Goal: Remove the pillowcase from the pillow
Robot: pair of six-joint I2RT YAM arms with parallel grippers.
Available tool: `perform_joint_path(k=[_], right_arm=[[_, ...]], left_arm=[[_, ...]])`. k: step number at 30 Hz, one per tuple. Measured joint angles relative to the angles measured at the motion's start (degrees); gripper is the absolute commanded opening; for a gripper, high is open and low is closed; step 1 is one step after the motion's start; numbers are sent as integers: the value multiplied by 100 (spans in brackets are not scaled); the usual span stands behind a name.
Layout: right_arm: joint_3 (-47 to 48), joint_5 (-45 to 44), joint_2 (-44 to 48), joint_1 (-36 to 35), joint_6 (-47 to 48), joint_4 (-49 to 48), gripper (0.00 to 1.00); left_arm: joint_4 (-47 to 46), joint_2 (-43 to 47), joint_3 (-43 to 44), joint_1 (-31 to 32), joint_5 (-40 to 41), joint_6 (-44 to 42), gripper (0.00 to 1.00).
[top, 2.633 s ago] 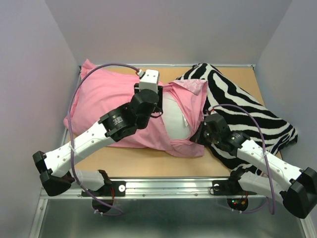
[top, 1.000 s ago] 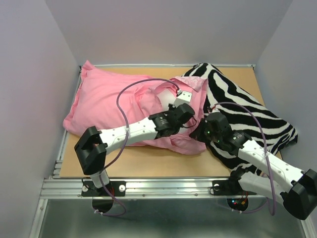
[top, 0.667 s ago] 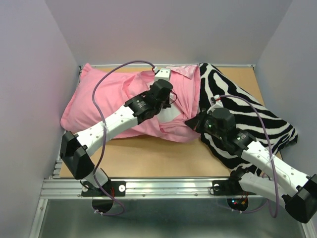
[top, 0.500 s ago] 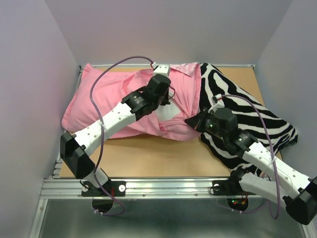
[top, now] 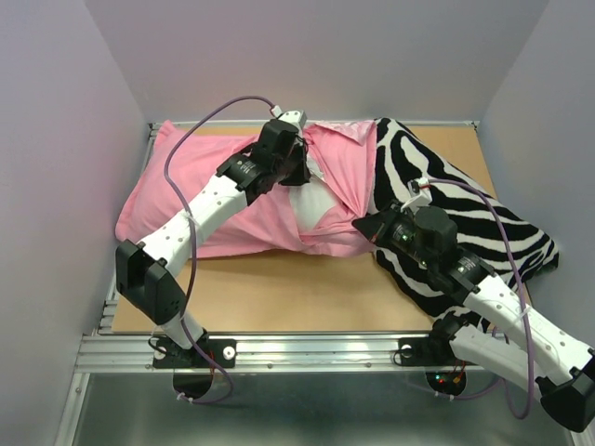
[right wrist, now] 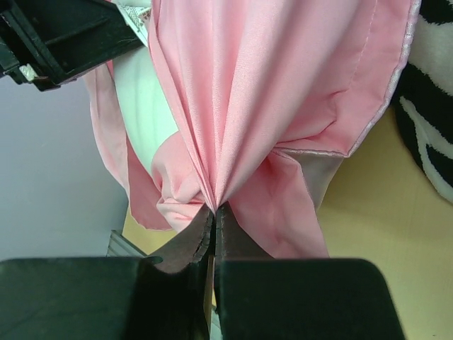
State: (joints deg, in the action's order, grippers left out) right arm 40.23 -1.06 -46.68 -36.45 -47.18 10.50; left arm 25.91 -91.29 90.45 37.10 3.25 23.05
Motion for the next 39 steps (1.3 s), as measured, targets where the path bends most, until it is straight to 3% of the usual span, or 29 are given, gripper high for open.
perform_joint_path(k=[12,15,18,25,29,39], right_arm=[[-66,-177,179,0,-66,149,1],[-63,-205,111,0,-61,160,6],[-46,-225,-59,0,-44,223,17],[35,-505,-688,0,348,1563,43],[485,-599,-1255,0,584,1838,68],[1370,-155,-1683,-192,940,1550,82]], left_arm=[[236,-378,348,-492,-1239,66,0],[192,-352,295,-503,-1279,63,0],[-85,-144,-96,-503,-1217,63,0],[-1220,802,-1401,-946,490,-11,0],[-1379,1239,-1818,-780,846,-42,0],[-1394,1329,-2068,-175,1292,-107,0]])
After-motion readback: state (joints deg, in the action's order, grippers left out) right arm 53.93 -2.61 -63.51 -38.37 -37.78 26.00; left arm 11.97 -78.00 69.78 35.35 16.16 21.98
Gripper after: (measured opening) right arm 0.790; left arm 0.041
